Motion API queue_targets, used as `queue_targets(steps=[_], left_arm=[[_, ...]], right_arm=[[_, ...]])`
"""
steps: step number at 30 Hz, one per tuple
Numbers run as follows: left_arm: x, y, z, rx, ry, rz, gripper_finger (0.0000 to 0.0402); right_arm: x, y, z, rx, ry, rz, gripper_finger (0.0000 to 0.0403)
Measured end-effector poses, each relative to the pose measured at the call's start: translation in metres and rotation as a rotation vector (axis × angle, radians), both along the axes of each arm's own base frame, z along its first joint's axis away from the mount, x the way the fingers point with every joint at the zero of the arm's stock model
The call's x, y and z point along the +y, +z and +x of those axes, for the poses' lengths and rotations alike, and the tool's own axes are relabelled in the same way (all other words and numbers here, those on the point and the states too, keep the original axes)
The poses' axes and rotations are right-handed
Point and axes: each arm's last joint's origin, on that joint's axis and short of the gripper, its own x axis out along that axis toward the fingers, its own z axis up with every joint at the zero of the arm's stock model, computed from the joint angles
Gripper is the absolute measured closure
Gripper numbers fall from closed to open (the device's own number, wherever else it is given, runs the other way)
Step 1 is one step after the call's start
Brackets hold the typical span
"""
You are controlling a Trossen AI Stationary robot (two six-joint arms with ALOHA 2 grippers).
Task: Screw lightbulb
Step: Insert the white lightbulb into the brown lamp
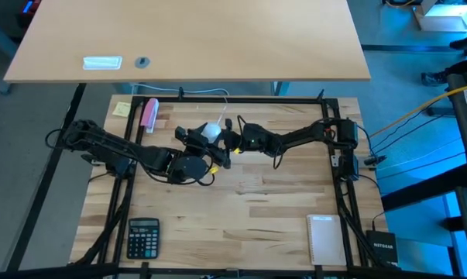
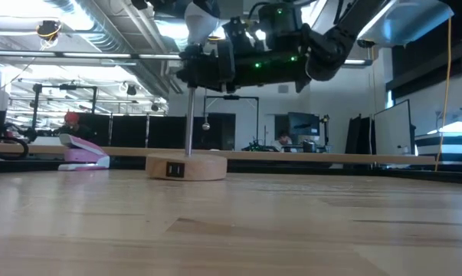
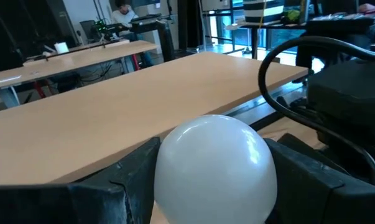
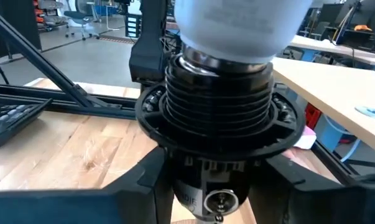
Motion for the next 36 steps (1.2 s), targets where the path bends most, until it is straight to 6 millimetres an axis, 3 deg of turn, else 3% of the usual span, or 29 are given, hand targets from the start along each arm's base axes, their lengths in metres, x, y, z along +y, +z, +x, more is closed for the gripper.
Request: queue_targets(steps=[5, 11, 19, 36], left_arm=[[-0.005, 0.002, 0.000, -0.030, -0.012, -0.004, 0.0162], [-0.022, 0.019, 0.001, -0.075, -0.067, 0.035, 0.0162], [-0.029, 0.025, 0.000, -0.123, -0.093, 0.016, 0.0162], [-0.042, 0.024, -0.002, -0.071, -0.215, 0.027, 0.0162]], right_arm=[[0.006, 0.006, -0.002, 0.012, -0.010, 0.039, 0.0250], [0.022, 0.035, -0.013, 0.036, 0.039, 0.087, 0.0250], [0.037, 0.057, -0.023, 0.040, 0.067, 0.105, 0.0250], [0.047, 0.063, -0.028, 0.075, 0.331, 0.278, 0.0250]])
